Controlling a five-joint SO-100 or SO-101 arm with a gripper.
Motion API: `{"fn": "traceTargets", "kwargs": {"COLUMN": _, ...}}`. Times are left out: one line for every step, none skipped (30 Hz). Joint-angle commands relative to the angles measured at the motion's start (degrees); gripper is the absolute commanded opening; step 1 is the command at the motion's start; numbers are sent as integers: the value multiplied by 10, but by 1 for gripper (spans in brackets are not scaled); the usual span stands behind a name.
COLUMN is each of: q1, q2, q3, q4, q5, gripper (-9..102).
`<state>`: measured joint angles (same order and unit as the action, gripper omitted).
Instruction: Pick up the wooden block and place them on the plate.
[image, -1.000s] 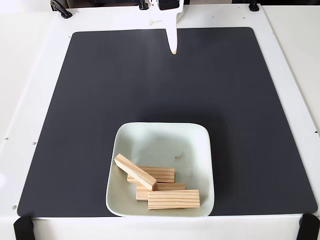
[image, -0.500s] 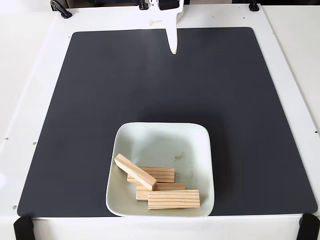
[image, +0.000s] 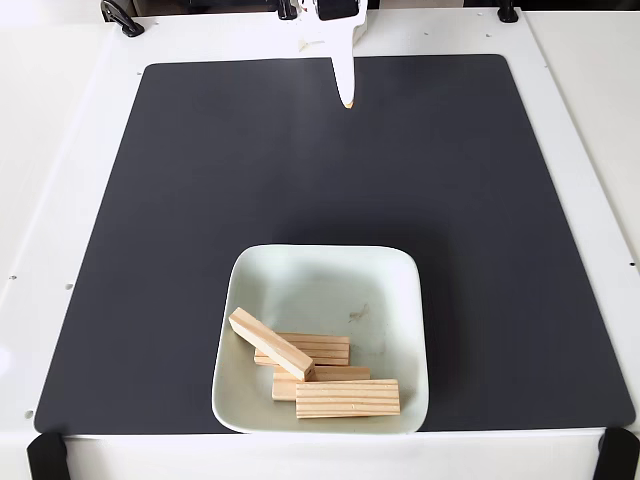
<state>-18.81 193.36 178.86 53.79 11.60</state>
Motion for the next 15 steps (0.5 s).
{"fn": "traceTargets", "kwargs": {"q1": -2, "q2": 0, "q3": -5, "q4": -4, "q5": -4, "gripper": -1}}
{"fn": "traceTargets", "kwargs": {"q1": -2, "q2": 0, "q3": -5, "q4": -4, "q5": -4, "gripper": -1}}
{"fn": "traceTargets", "kwargs": {"q1": -2, "q2": 0, "q3": -5, "q4": -4, "q5": -4, "gripper": -1}}
{"fn": "traceTargets", "kwargs": {"q1": -2, "q2": 0, "q3": -5, "q4": -4, "q5": -4, "gripper": -1}}
{"fn": "traceTargets", "kwargs": {"q1": -2, "q2": 0, "q3": -5, "q4": -4, "q5": -4, "gripper": -1}}
{"fn": "traceTargets", "kwargs": {"q1": -2, "q2": 0, "q3": -5, "q4": -4, "q5": -4, "gripper": -1}}
{"fn": "traceTargets", "kwargs": {"q1": -2, "q2": 0, "q3": -5, "q4": -4, "q5": -4, "gripper": -1}}
{"fn": "traceTargets", "kwargs": {"q1": -2, "q2": 0, "q3": -5, "q4": -4, "q5": -4, "gripper": -1}}
{"fn": "traceTargets", "kwargs": {"q1": -2, "q2": 0, "q3": -5, "q4": -4, "q5": -4, "gripper": -1}}
{"fn": "traceTargets", "kwargs": {"q1": -2, "q2": 0, "q3": -5, "q4": -4, "q5": -4, "gripper": -1}}
{"fn": "traceTargets", "kwargs": {"q1": -2, "q2": 0, "q3": -5, "q4": -4, "q5": -4, "gripper": -1}}
{"fn": "traceTargets", "kwargs": {"q1": -2, "q2": 0, "q3": -5, "q4": -4, "q5": -4, "gripper": -1}}
{"fn": "traceTargets", "kwargs": {"q1": -2, "q2": 0, "q3": -5, "q4": -4, "q5": -4, "gripper": -1}}
{"fn": "traceTargets", "kwargs": {"q1": -2, "q2": 0, "q3": -5, "q4": -4, "q5": -4, "gripper": -1}}
{"fn": "traceTargets", "kwargs": {"q1": -2, "q2": 0, "q3": -5, "q4": -4, "q5": -4, "gripper": -1}}
